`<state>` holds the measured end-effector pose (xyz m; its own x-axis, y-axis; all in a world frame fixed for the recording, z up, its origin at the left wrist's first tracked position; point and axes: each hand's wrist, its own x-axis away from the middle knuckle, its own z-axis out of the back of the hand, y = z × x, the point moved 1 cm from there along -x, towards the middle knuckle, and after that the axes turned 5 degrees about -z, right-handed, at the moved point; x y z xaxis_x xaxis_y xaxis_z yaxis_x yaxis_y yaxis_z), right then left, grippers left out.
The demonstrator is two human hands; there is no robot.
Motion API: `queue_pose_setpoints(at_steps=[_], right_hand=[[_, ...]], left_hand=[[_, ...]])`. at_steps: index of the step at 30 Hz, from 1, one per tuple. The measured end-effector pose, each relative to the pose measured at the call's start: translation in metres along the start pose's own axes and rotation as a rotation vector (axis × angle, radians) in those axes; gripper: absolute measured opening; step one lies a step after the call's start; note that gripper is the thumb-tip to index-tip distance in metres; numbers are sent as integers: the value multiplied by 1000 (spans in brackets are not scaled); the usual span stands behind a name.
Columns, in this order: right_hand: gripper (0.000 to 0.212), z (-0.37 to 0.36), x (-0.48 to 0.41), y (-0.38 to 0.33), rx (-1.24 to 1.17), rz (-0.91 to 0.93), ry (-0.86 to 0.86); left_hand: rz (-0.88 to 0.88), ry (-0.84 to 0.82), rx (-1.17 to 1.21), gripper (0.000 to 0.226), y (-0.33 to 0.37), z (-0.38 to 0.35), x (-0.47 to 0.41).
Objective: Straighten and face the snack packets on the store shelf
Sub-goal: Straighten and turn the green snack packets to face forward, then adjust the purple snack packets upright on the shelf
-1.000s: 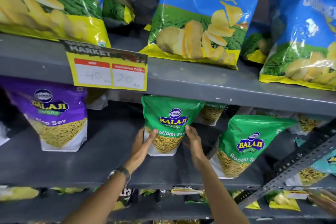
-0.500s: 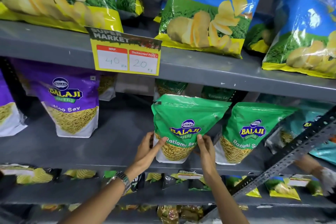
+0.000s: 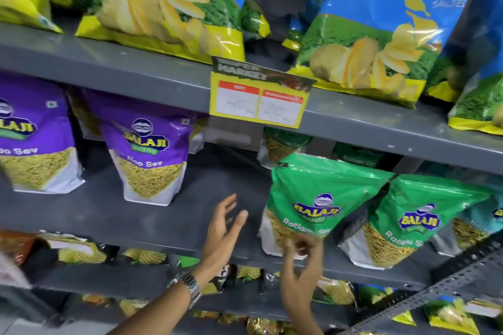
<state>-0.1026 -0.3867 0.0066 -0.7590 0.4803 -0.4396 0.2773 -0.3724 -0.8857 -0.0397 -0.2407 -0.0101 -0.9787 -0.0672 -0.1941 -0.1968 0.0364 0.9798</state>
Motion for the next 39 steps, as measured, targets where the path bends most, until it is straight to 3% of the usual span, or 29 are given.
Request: queue_pose_setpoints(at_steps=[2, 4, 6, 8, 10, 13, 16, 19, 33, 39], right_hand=[[15, -36, 14, -6, 31, 24, -254], [20, -79, 16, -14, 19, -71, -424], [21, -124, 8, -25, -65, -182, -471], [26, -167, -5, -38, -155, -305, -476], [28, -203, -17, -51, -225, -431, -492], [37, -241, -24, -66, -293, -580, -523], [16, -262, -23, -70, -325, -631, -556], [14, -267, -17, -68, -299, -638, -488], [17, -226, 53, -98, -279, -642, -388], [23, -226, 59, -107, -295, -693, -338]], left_hand=[[-72, 204, 22, 43, 2, 38, -5], [-131, 447, 24, 40, 6, 84, -13], [-154, 638, 16, 46, 10, 132, -26], [-100, 687, 1, 47, 11, 174, -43], [-6, 626, -34, 53, 13, 207, -64], [171, 362, -45, 64, 15, 235, -89], [323, 138, -89, 79, 10, 249, -101], [322, 128, -70, 61, -7, 264, -107], [282, -58, -2, 20, 27, 284, -39], [283, -83, 39, 31, 35, 284, -31]])
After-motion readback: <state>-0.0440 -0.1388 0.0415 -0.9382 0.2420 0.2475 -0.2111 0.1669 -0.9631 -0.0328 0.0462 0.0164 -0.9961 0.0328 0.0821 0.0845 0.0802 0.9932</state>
